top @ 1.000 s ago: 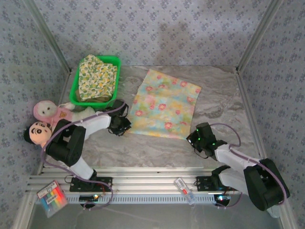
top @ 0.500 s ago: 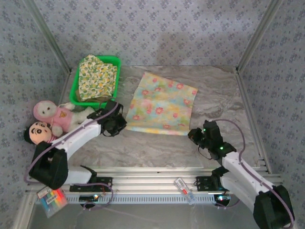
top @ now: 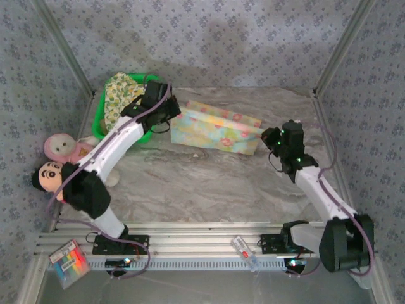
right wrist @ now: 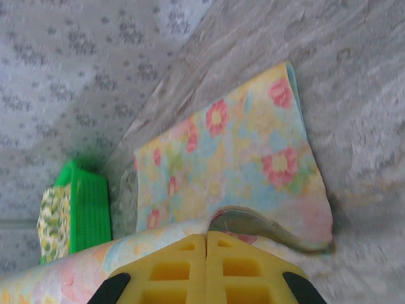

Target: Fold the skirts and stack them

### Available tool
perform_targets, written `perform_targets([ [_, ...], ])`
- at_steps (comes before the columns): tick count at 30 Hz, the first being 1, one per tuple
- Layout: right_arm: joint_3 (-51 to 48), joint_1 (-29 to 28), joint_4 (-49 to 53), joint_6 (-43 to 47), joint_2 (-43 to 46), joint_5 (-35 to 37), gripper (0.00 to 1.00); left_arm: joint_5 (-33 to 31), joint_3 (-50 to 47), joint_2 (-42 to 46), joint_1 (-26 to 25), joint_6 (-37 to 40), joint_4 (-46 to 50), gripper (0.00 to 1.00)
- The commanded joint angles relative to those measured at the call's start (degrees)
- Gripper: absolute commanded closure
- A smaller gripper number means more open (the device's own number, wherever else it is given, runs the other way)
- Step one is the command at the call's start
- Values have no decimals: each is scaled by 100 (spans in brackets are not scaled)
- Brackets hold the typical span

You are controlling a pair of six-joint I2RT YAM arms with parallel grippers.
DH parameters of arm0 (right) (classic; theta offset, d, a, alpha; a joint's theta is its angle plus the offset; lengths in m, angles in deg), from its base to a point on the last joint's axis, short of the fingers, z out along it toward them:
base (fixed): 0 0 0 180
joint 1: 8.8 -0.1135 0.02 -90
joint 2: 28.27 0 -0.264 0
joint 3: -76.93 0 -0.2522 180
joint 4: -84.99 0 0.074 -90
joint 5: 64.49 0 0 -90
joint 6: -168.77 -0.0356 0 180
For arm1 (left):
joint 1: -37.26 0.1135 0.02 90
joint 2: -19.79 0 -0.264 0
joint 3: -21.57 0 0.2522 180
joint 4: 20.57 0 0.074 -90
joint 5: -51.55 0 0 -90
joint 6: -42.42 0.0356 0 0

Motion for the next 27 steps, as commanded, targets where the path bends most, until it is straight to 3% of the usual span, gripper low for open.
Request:
perform_targets([
  [1,413,156,-445,-328,-628,582,100,-430,718,-492,137,648,-46,100],
  [12,1577,448,-690,-213,-2475,165,100,-713,2231,-1861,222,1248,-132,100],
  [19,1946,519,-728,-96,-3199,18,100,-586,2553,-2482,257,1314,-361,100],
  [27,2320,612,-685,-2,-3933,-214,100,-393,3593,-3438,274,1368,-91,100],
])
